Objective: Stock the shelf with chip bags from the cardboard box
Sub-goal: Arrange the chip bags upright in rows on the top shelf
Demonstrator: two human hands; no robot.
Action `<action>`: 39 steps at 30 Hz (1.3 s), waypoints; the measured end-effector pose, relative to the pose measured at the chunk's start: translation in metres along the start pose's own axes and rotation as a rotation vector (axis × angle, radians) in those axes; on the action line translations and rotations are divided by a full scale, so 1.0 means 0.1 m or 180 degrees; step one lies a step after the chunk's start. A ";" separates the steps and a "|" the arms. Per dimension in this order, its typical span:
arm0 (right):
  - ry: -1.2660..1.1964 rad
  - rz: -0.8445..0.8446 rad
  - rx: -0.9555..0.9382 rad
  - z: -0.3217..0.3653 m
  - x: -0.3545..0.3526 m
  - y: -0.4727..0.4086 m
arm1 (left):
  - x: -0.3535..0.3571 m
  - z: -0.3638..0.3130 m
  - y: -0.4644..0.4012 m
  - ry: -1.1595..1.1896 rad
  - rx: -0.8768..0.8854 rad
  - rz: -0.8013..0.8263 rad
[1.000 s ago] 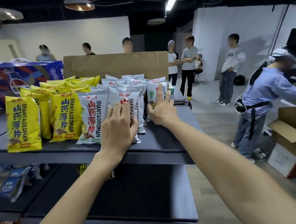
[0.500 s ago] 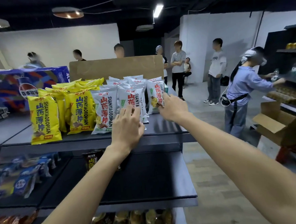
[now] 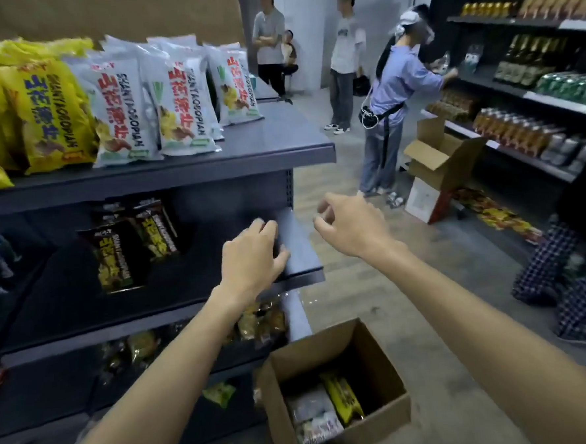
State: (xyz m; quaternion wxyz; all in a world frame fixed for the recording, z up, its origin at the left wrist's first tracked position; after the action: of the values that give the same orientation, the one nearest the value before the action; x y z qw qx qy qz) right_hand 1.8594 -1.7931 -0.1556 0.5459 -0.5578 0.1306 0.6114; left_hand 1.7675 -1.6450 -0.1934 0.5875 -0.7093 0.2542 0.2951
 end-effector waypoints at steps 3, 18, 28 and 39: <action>0.0139 0.0290 0.0346 -0.47 0.37 0.50 | 0.54 -0.07 0.50 -0.0010 -0.0005 0.0761; 0.0162 0.1971 0.1813 -2.14 2.12 2.33 | 2.18 -0.35 2.43 0.0247 -0.0572 0.3055; 0.0197 0.2786 0.1927 -2.59 2.97 2.46 | 3.11 -0.48 2.90 -0.0004 -0.0952 0.4034; 0.0098 0.3234 0.2932 -2.94 3.99 2.98 | 3.99 -0.28 3.54 -0.0628 -0.0638 0.4123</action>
State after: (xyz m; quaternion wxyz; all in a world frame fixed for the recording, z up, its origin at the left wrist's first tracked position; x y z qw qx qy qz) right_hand 1.8624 -1.9216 -0.7194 0.3710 -0.1469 0.6305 0.6658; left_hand 1.7986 -1.7418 -0.7180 0.2431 -0.4340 0.5456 0.6744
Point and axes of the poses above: each hand's wrist, its own y-axis away from the middle knuckle, its own x-axis out of the palm, z = x × y, the point moved 6 cm from there along -y, towards the middle knuckle, and after that the axes turned 11 degrees about -z, right-handed, at the moved point
